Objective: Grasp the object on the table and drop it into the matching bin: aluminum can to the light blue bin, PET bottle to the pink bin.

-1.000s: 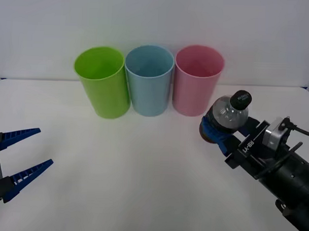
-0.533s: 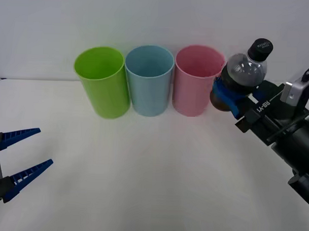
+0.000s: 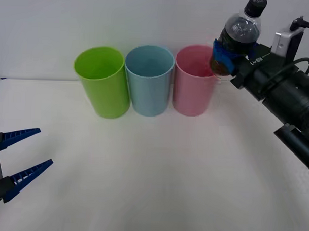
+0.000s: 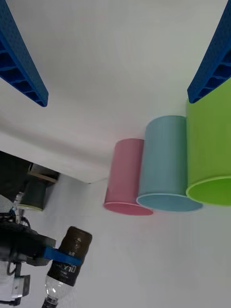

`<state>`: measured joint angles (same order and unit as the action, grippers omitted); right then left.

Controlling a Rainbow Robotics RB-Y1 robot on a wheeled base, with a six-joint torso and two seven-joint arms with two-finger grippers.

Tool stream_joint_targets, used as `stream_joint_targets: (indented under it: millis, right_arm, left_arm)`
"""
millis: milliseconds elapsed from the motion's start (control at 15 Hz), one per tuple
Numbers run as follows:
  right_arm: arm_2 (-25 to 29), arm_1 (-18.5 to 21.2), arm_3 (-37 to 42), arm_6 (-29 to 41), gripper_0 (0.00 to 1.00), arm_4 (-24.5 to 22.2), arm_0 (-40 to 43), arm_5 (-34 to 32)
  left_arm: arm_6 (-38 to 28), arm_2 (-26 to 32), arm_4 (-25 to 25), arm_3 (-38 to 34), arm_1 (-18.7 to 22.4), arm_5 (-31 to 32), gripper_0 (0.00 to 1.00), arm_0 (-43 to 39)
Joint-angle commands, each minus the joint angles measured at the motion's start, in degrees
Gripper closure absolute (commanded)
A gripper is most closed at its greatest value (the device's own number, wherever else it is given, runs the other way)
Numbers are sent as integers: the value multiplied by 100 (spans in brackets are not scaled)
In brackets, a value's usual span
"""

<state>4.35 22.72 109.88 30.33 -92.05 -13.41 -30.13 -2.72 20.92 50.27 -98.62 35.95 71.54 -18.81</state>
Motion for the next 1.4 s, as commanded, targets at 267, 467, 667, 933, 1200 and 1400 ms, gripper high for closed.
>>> stream_joint_targets:
  millis: [267, 467, 667, 933, 1200, 1400]
  right_arm:
    - [49, -426, -1320, 105, 100, -691, -1129, -1]
    - [66, -611, -1970, 193, 100, -1025, -1604, 34]
    - [-4, -716, -2550, 193, 100, -1157, -1955, 148]
    - [-312, -734, -3306, 193, 100, -1201, -2430, 596]
    - [-347, -734, -3781, 184, 100, -1254, -2711, 693]
    - [-356, -734, -3833, 193, 100, -1307, -2702, 702]
  left_arm:
    - [0, 0, 0, 0, 0, 0, 0, 0]
    - [0, 0, 0, 0, 0, 0, 0, 0]
    - [0, 0, 0, 0, 0, 0, 0, 0]
    - [0, 0, 0, 0, 0, 0, 0, 0]
    - [0, 0, 0, 0, 0, 0, 0, 0]
    - [0, 0, 0, 0, 0, 0, 0, 0]
